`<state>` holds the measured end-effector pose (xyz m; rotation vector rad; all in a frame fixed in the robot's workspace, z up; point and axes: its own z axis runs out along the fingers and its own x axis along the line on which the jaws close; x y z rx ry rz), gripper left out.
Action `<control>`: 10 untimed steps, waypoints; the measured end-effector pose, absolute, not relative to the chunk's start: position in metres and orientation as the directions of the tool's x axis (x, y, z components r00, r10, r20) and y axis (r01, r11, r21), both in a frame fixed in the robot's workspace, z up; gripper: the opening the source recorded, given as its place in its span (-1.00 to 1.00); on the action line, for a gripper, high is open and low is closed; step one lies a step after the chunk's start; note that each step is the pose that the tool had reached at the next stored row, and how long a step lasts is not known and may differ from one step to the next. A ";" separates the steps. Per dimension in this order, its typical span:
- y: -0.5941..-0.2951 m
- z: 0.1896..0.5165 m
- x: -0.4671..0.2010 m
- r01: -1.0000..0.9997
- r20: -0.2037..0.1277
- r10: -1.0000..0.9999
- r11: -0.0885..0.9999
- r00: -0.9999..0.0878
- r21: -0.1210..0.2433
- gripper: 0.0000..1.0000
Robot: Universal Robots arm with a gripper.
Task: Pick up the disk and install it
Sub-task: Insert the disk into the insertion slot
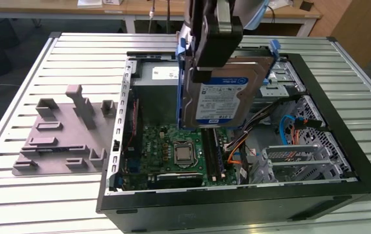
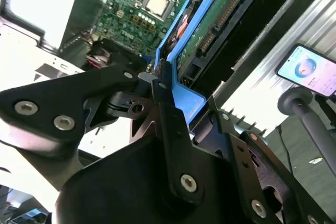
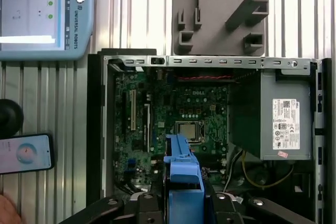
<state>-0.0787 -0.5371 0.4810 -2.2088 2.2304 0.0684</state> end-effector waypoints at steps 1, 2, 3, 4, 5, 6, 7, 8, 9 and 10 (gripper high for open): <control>-0.540 0.480 -0.078 -1.000 -0.032 -0.999 0.009 -0.010 0.030 -0.27; -0.543 0.479 -0.078 -1.000 -0.032 -0.999 0.009 -0.010 0.030 -0.27; -0.546 0.478 -0.078 -1.000 -0.032 -0.999 0.009 -0.010 0.030 -0.27; -0.548 0.478 -0.076 -1.000 -0.032 -0.999 0.009 -0.010 0.030 -0.27; -0.550 0.477 -0.074 -1.000 -0.032 -0.999 0.009 -0.010 0.030 -0.27; -0.550 0.476 -0.070 -1.000 -0.032 -0.999 0.009 -0.010 0.030 -0.27; -0.551 0.476 -0.066 -1.000 -0.032 -0.999 0.009 -0.010 0.030 -0.27; -0.551 0.476 -0.063 -1.000 -0.032 -0.999 0.009 -0.010 0.030 -0.27; -0.551 0.476 -0.059 -1.000 -0.032 -0.999 0.009 -0.010 0.030 -0.27; -0.551 0.475 -0.057 -1.000 -0.032 -0.999 0.009 -0.010 0.030 -0.27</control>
